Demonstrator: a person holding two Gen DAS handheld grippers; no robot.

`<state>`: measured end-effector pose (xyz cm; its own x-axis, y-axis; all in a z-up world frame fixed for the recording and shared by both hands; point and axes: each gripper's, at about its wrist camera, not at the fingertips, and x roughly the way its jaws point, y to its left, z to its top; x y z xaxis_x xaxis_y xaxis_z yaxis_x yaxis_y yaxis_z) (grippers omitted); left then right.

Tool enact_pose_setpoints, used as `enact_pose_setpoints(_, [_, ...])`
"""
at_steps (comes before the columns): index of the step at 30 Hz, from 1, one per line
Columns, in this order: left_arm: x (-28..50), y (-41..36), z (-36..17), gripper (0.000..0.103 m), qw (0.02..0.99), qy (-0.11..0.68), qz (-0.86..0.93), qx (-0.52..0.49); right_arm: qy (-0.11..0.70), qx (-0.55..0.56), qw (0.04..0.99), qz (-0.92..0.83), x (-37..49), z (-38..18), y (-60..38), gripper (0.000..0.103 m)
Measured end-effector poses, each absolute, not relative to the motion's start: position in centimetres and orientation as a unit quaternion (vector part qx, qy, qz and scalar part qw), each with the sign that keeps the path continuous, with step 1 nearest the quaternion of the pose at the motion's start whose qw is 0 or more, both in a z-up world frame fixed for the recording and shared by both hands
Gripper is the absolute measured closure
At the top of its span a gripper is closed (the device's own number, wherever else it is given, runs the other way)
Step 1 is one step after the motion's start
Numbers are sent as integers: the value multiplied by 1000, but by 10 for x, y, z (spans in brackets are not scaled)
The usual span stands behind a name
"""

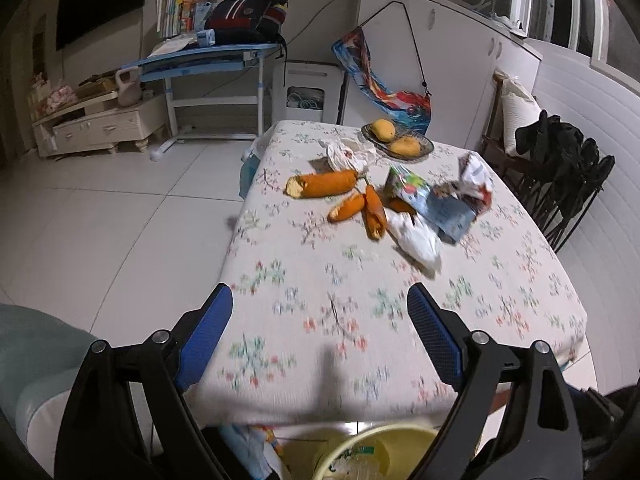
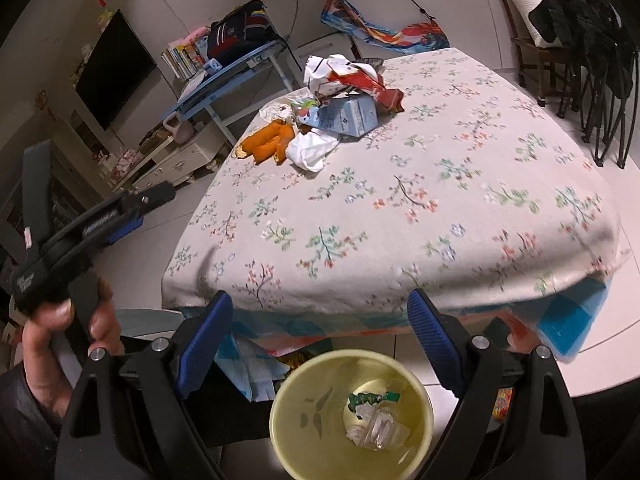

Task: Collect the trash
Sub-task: 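Move both tools back over the table toward the orange bread pieces and white tissue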

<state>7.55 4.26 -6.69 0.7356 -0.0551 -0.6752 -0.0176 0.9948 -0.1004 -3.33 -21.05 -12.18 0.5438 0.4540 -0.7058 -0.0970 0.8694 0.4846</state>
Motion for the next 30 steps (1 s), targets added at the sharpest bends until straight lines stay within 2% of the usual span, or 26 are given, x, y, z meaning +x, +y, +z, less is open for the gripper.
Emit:
enact_pose_setpoints(10, [147,40,-85,24,917,396,-18,-50,455,193,852,172,2,-128,-194,17])
enact_pose_setpoints(21, [208,25,-104,25,907,420,-34,-9,441,181,860,183,59,-125,-176,17])
enact_pose_setpoints(26, [234,23,-119,34,896,442,-49,-5,439,166,863,185,82,-127,-165,17])
enact_pose_setpoints(30, [247,20,-127,37,892,449,-58,3,440,152,864,191,98,-130,-156,21])
